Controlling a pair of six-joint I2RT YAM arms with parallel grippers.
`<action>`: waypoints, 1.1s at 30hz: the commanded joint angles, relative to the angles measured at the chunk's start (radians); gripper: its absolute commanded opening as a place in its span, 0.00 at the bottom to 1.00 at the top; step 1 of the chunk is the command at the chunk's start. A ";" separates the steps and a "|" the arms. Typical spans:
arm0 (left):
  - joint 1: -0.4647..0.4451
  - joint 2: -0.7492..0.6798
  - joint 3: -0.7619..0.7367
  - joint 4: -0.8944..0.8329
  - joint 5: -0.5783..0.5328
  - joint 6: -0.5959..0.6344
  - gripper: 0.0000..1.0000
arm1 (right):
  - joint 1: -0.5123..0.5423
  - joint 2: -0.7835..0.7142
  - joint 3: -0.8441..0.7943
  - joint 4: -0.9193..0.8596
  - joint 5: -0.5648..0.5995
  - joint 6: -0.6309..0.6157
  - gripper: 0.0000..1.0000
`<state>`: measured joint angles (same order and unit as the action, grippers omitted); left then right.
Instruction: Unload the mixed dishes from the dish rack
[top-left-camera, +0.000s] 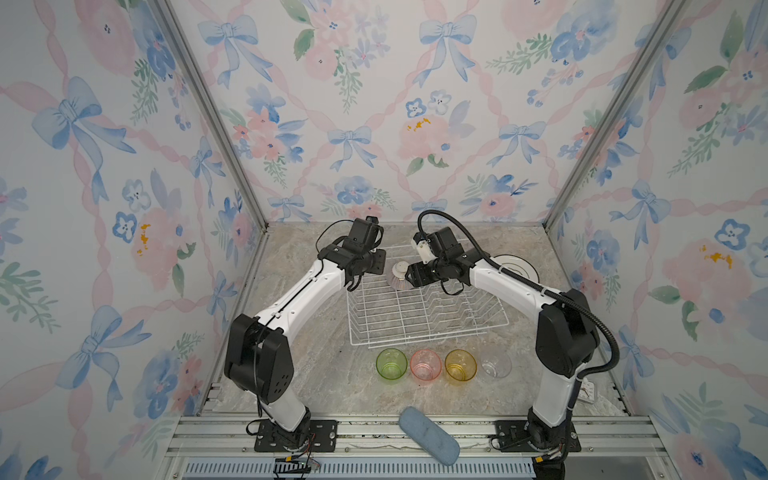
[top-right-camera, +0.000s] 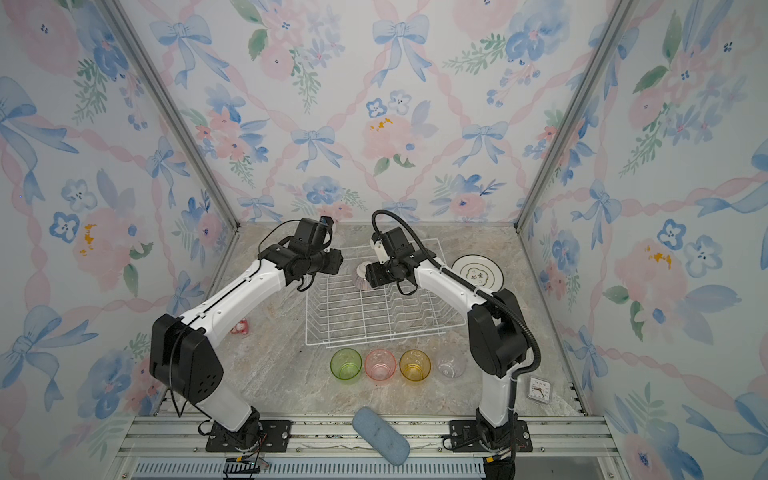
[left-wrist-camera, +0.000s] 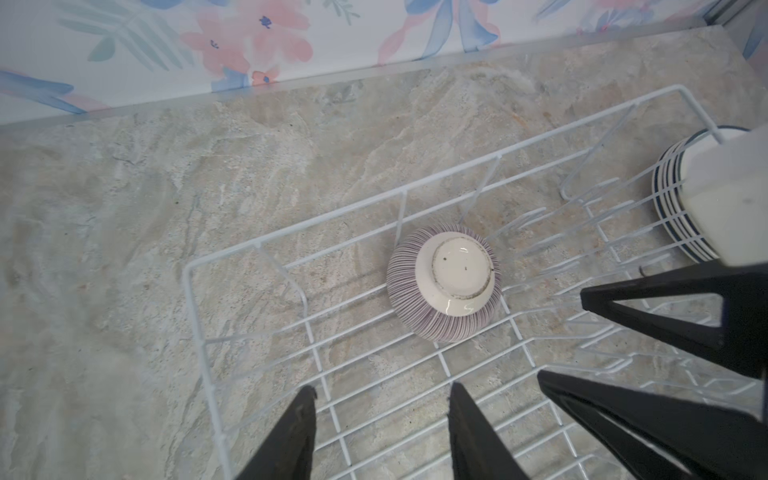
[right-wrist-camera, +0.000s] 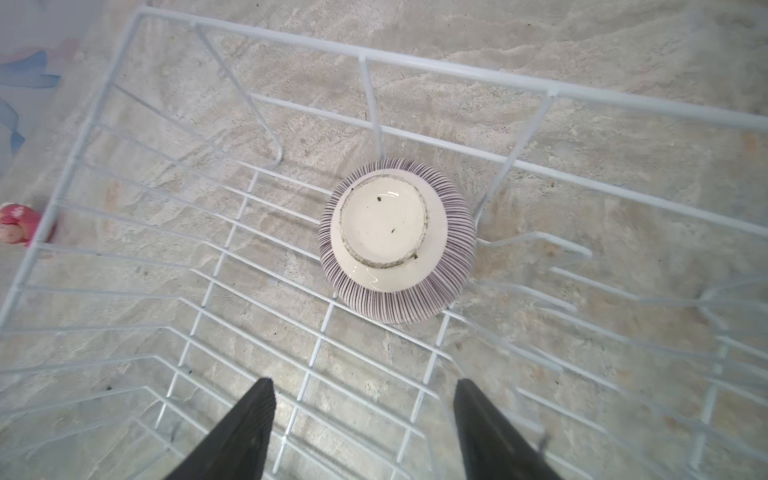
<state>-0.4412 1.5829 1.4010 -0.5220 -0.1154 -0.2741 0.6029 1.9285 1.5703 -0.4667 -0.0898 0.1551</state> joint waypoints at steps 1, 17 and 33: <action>0.039 -0.078 -0.102 0.037 0.036 -0.026 0.48 | 0.032 0.044 0.063 -0.041 0.148 -0.048 0.73; 0.133 -0.194 -0.238 0.060 0.108 -0.010 0.46 | 0.052 0.251 0.225 0.050 0.254 -0.048 0.76; 0.145 -0.168 -0.235 0.060 0.131 0.003 0.46 | 0.049 0.285 0.248 0.103 0.209 -0.093 0.76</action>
<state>-0.3023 1.4105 1.1633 -0.4683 -0.0017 -0.2882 0.6537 2.1826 1.7882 -0.3630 0.1429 0.0830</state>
